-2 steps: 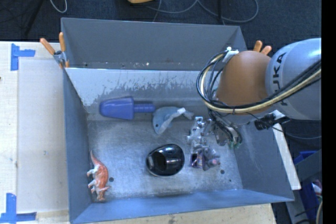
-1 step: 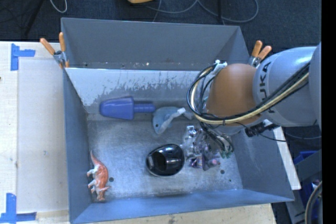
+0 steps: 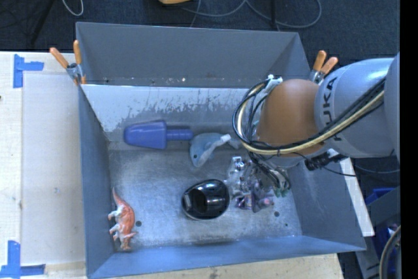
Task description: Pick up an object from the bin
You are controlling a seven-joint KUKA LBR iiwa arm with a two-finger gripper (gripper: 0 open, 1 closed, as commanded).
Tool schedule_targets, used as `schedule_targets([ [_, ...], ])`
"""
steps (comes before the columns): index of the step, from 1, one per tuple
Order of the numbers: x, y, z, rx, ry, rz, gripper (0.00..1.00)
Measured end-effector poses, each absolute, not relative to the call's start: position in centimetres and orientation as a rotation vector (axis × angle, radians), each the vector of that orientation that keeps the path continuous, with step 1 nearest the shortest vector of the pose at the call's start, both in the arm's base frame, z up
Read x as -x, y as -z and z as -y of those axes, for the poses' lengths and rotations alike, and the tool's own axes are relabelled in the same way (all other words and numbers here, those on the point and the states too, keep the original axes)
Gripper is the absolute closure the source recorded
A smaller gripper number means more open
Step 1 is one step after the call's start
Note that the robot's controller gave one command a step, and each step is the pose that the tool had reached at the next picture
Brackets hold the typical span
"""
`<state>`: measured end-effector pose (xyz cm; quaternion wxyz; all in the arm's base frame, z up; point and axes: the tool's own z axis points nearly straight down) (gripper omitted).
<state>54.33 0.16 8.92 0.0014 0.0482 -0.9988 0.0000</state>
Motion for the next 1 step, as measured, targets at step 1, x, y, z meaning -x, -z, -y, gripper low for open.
schedule_targets([
  [1, -54.32, -8.99, -0.16, -0.151, 0.000, 3.134, 1.00],
])
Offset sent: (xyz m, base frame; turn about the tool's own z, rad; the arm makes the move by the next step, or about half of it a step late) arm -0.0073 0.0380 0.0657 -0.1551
